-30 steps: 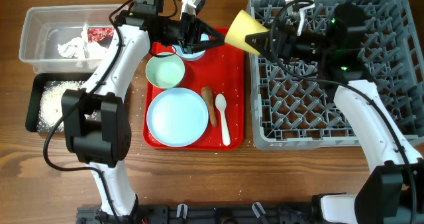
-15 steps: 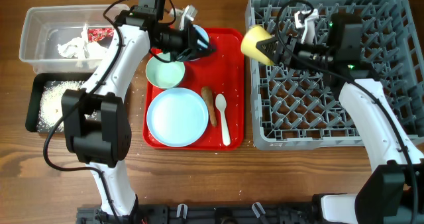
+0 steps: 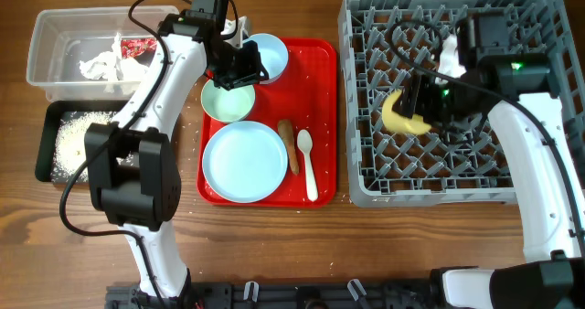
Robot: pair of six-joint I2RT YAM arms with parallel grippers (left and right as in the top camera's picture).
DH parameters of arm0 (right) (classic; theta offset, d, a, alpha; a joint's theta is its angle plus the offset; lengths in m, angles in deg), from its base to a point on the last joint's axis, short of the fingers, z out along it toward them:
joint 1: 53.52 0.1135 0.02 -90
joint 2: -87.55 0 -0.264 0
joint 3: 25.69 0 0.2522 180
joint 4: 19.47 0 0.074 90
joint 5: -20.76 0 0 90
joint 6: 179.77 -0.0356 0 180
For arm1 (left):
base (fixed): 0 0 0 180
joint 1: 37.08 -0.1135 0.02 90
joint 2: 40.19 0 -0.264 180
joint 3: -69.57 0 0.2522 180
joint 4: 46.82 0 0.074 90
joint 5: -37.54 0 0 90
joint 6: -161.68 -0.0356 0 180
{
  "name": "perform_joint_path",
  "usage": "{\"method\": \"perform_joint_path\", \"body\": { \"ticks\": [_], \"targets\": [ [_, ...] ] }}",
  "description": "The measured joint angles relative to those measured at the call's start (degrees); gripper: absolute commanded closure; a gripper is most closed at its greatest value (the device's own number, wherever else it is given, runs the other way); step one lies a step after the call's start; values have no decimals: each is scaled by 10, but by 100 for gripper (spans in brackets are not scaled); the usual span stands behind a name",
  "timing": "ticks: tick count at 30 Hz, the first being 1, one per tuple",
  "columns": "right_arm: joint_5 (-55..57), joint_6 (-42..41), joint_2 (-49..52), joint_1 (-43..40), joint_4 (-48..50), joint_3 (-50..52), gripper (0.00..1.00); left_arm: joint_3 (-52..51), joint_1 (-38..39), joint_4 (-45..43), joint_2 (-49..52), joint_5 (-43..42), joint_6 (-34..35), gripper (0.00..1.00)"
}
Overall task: Sort waste into correct bins and load items into the dishwasher rack
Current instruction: 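Lower the yellow cup into the dish rack and open the right gripper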
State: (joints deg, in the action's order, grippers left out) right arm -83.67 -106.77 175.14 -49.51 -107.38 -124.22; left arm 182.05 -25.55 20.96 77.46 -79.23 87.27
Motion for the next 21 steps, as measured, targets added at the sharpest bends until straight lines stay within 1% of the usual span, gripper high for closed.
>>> {"method": "perform_joint_path", "body": {
  "ticks": [2, 4, 7, 14, 15, 16, 17, 18, 21],
  "targets": [
    [10, 11, 5, 14, -37, 0, 37, 0, 0, 0, 0, 4, 0, 77],
    [14, 18, 12, 28, -48, 0, 36, 0, 0, 0, 0, 6, 0, 77],
    [16, 22, 24, 46, -51, 9, 36, 0, 0, 2, 0, 8, 0, 77],
    [23, 24, 81, 49, -51, 83, 35, 0, 0, 9, 0, 13, 0, 77],
    [23, 24, 86, 49, -50, 87, 31, 0, 0, 9, 0, 14, 0, 77],
    [23, 24, 90, 49, -46, 87, 24, 0, 0, 9, 0, 14, 0, 77],
    [24, 25, 90, 49, -43, 87, 20, 0, 0, 9, 0, 15, 0, 77],
    [25, 27, 90, 49, -40, 87, 0, 0, 0, 9, 0, 15, 0, 76],
    [26, 30, 90, 49, -28, 87, 0, 0, 0, 9, 0, 15, 0, 75]
  ]
}}
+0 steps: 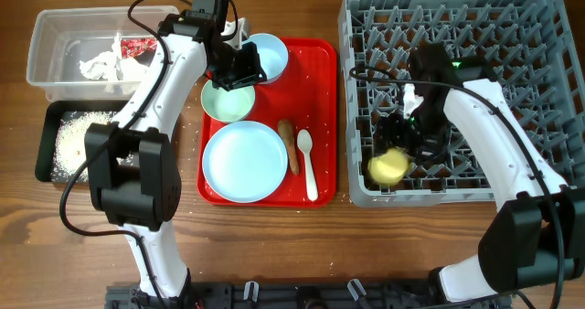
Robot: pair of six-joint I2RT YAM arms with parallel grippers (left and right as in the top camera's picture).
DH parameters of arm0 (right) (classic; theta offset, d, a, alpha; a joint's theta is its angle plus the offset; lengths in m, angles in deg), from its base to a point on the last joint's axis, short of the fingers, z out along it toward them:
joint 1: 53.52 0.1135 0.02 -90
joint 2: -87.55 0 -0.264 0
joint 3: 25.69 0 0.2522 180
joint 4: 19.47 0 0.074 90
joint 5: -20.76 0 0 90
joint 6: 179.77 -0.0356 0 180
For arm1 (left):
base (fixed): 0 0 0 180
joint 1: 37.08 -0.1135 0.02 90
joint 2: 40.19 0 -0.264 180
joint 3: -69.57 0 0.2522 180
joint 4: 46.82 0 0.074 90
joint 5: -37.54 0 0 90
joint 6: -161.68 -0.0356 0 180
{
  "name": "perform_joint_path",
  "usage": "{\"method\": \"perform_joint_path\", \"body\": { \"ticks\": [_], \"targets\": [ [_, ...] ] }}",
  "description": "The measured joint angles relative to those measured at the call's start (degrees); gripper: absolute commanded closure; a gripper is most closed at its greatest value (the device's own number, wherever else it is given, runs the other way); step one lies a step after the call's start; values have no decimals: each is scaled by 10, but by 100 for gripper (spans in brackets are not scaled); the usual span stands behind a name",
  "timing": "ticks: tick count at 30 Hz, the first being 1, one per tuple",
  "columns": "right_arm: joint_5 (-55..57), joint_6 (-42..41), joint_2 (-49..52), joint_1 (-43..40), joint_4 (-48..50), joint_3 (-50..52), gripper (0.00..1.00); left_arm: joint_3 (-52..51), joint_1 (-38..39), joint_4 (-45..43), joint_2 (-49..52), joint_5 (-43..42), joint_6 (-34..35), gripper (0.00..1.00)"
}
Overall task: Sort waste into correct bins and load items into the dishwasher rack
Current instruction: 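Lower the yellow cup into the dish rack and open the right gripper, then raise the right gripper and move the left gripper to the brown food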
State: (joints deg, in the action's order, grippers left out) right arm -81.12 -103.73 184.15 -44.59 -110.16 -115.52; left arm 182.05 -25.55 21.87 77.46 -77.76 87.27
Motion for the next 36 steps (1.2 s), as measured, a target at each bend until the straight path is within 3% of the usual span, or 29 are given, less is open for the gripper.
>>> {"method": "perform_joint_path", "body": {
  "ticks": [8, 12, 15, 16, 17, 19, 27, 36],
  "targets": [
    [1, -3, 0, 0, -2, -39, 0, 0, 0, 2, 0, 0, 0, 63],
    [-1, -2, -4, 2, -4, -151, 1, 0, 0, 2, 0, -1, 0, 65],
    [-10, 0, -23, 19, 35, -196, 3, 0, 0, 2, 0, -2, 1, 75],
    [-13, 0, -28, 27, 46, -200, 3, 0, 0, 2, 0, -2, 0, 74],
    [-16, 0, -32, 41, 57, -201, 4, 0, 0, 5, 0, -2, -1, 61],
    [-18, -3, -32, 60, 72, -201, 4, 0, 0, 16, 0, -3, -2, 55],
    [-11, -42, -32, 101, 121, -201, 0, 0, 0, 64, -23, 8, 2, 53],
    [-3, -60, -25, 139, 160, -200, 0, 0, 1, 63, -164, 101, 2, 55]
  ]
}}
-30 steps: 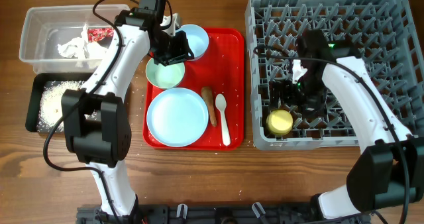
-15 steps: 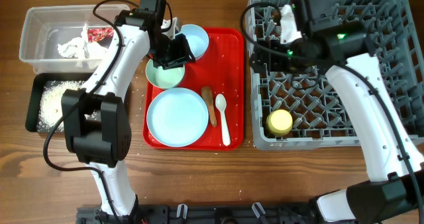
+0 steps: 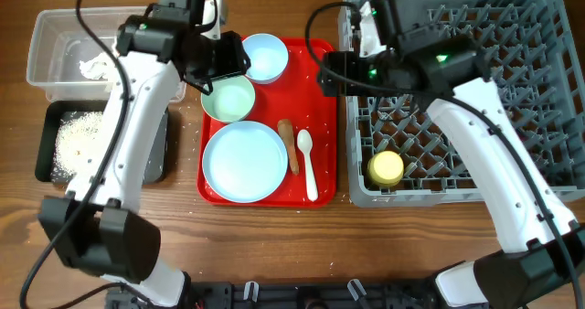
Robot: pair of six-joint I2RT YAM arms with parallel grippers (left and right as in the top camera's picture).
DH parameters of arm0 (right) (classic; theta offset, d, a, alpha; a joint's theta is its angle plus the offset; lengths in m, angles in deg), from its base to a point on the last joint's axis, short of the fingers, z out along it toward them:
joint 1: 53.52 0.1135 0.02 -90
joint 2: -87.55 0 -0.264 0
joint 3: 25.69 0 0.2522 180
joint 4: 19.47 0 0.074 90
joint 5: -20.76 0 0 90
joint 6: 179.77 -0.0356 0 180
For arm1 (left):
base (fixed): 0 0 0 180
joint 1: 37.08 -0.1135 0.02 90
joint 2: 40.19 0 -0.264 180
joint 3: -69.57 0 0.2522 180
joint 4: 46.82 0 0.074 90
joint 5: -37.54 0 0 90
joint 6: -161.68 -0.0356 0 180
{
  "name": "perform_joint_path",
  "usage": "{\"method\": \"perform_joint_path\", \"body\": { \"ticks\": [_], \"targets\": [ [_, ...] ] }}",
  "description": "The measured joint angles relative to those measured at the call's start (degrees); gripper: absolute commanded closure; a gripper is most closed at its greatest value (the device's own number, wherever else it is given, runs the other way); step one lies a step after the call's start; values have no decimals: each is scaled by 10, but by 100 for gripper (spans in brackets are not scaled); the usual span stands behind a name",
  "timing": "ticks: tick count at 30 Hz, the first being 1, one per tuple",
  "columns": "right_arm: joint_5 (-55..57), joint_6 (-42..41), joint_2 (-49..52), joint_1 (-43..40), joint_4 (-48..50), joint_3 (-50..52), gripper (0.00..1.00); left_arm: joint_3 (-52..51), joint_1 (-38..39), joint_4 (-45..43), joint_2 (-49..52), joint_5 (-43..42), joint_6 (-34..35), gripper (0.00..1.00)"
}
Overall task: Sort waste into correct bins and load items into the dishwasher rack
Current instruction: 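Raise the right gripper and move the left gripper to the brown food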
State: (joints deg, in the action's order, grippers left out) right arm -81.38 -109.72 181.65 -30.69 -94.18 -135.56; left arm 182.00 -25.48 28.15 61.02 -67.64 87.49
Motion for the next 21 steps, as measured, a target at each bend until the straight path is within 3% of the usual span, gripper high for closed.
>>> {"method": "perform_joint_path", "body": {
  "ticks": [5, 13, 21],
  "targets": [
    [28, -27, 5, -30, -3, 0, 1, -1, 39, 44, 0, 74, 36, 54],
    [42, -20, 5, -170, -35, 0, 0, -1, 169, 39, 19, 174, 90, 52],
    [43, 15, 5, -177, -59, 0, 0, -39, 201, -17, 129, 198, 120, 46]
  ]
}}
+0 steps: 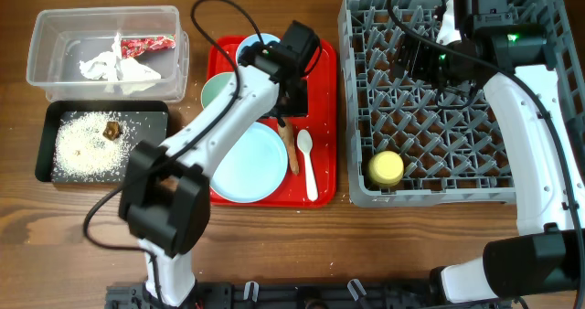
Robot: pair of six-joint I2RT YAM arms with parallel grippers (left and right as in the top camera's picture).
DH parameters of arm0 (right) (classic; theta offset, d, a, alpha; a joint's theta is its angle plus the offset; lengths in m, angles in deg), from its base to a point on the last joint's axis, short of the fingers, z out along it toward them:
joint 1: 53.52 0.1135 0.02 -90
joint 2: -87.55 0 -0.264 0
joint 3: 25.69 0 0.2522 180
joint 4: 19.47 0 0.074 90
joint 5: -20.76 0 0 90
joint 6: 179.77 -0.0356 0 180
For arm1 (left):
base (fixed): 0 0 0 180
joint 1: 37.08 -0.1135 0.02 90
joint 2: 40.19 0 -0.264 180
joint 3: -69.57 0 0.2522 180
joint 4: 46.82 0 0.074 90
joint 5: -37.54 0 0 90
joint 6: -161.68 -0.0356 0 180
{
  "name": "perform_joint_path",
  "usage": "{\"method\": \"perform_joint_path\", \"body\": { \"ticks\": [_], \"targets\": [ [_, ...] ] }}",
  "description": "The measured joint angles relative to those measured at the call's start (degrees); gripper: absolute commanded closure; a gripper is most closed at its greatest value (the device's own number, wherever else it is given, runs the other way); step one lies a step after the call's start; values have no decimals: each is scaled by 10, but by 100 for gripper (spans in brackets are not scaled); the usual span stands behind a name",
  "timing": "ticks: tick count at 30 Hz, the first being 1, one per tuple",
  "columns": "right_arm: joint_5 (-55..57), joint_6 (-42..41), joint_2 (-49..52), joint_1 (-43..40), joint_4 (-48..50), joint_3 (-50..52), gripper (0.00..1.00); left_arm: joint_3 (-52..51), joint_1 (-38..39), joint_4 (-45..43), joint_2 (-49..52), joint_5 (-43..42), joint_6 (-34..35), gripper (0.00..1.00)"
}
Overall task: Sort waste into correct bins and load items into the dishwasher rack
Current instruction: 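Raise the right gripper and move the left gripper to the brown food, then close the left gripper on the brown sausage-like food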
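Note:
On the red tray (322, 62) lie a pale blue plate (245, 167), a brown wooden utensil (291, 152) and a white spoon (308, 165). My left arm partly covers a green bowl (214, 90) and a blue bowl (252, 46). My left gripper (289, 108) hangs over the tray's middle, just above the far end of the wooden utensil; its jaws are too dark to read. A yellow cup (385, 168) sits in the front left of the grey dishwasher rack (457, 195). My right gripper (413, 64) hovers over the rack's far middle, open and holding nothing.
At the far left stands a clear bin (55, 21) holding paper and a red wrapper. In front of it is a black tray (160, 117) with rice and a brown scrap. The left arm's base is near the table's front edge.
My left gripper went from the green bowl at the tray's far left to the tray's middle, above the wooden utensil. My right gripper went from the rack's left edge back over the rack's far middle.
My right gripper first held the yellow cup over the rack's middle, then low at the rack's front left. After that the cup sat there alone with the gripper away near the tray. My left gripper stayed by the bowls and now hangs over the wooden utensil.

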State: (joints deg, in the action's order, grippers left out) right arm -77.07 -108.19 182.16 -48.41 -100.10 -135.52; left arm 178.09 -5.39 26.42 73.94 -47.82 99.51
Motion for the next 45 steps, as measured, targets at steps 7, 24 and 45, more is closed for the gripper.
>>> {"method": "perform_joint_path", "body": {
  "ticks": [7, 24, 45],
  "targets": [
    [0, 7, 0, 0, 0, 0, 0, -4, 9, -2, 61, -15, 6, 39],
    [0, 8, 0, 0, -5, 0, 0, -4, 16, -41, 81, -16, 10, 52],
    [0, 8, 0, 0, -13, 0, 0, -14, 16, -39, 108, -12, 13, 80]
  ]
}}
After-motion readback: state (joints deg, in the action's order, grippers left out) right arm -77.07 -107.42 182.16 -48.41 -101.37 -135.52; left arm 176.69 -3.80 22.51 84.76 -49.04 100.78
